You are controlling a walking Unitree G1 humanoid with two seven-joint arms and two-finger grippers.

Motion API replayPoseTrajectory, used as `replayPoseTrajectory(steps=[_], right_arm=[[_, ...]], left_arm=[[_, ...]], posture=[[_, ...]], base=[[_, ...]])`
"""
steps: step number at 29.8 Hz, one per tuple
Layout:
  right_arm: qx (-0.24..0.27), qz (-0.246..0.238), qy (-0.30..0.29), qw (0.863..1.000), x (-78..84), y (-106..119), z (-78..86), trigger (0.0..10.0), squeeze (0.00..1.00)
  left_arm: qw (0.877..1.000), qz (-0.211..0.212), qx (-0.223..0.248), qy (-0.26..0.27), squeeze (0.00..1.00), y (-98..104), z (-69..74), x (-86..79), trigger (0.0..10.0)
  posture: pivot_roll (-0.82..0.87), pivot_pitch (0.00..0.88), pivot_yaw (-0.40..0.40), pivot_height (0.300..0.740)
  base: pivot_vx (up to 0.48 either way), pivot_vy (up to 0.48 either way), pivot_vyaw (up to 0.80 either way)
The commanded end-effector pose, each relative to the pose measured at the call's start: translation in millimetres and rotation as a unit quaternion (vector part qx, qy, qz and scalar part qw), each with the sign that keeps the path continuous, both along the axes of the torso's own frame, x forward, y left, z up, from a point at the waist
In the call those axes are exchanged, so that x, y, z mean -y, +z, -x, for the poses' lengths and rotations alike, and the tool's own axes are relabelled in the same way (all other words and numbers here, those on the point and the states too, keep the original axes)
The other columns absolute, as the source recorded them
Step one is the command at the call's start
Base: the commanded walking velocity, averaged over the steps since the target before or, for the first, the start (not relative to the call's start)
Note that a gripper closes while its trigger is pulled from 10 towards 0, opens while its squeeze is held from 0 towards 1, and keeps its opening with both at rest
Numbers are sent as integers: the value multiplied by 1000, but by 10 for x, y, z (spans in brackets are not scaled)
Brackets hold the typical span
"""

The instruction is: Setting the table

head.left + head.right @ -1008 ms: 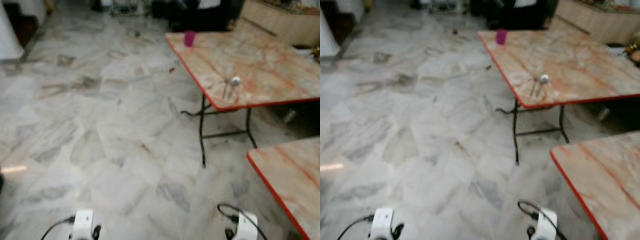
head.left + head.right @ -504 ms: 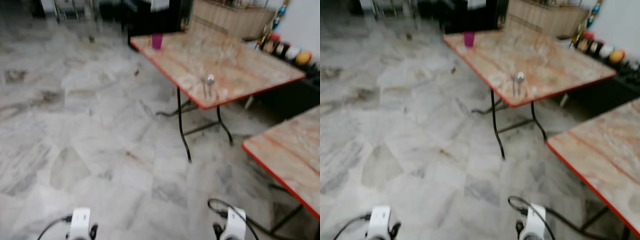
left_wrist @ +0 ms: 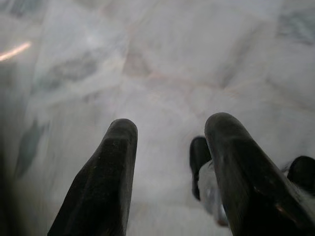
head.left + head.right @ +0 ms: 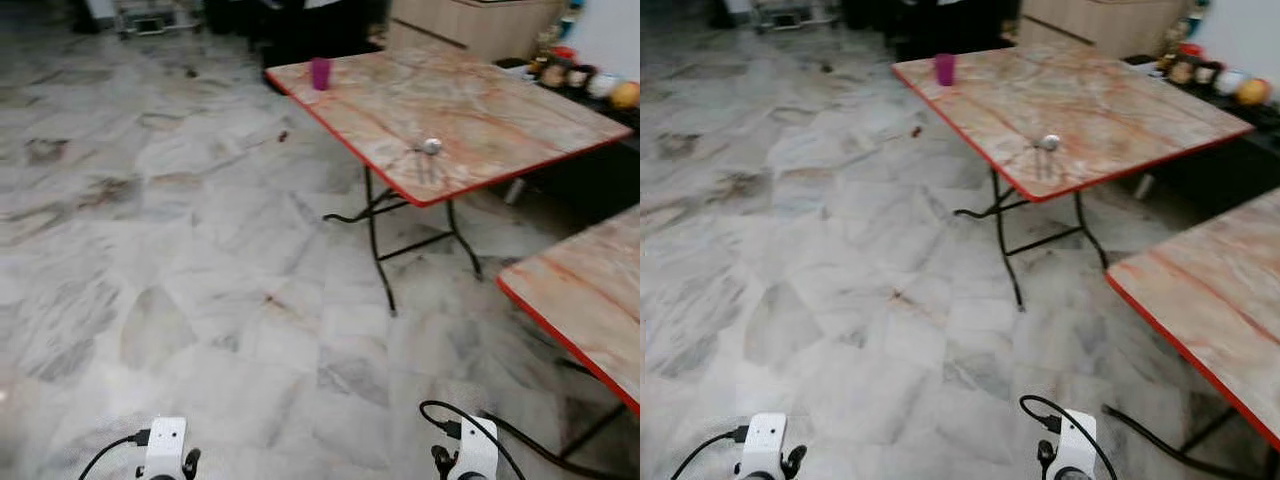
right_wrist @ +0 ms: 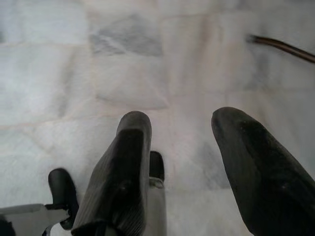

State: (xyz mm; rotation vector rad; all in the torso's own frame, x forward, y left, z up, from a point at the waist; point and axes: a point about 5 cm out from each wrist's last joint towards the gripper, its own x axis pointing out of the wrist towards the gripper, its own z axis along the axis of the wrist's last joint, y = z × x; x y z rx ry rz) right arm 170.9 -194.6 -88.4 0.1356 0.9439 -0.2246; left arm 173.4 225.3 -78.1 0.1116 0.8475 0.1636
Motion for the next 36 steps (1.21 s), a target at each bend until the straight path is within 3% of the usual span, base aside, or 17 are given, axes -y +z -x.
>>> replayPoseTrajectory(steps=[1, 18, 36], right_arm=[[3, 2, 5, 1000, 7, 4, -2, 10000, 0], [8, -17, 20, 1000, -11, 7, -14, 10000, 0], [8, -19, 29, 999, -6, 13, -25, 10000, 0]], left_arm=[[1000, 0, -10, -3, 0, -21, 47, -13, 10000], [1000, -12, -26, 2, 0, -40, 90, -43, 10000], [999, -17, -29, 0, 0, -38, 64, -20, 10000]], posture=[[-37, 0, -39, 740], [-34, 0, -45, 740], [-33, 0, -48, 740]], base=[[0, 0, 800], [0, 0, 800], [0, -100, 0]])
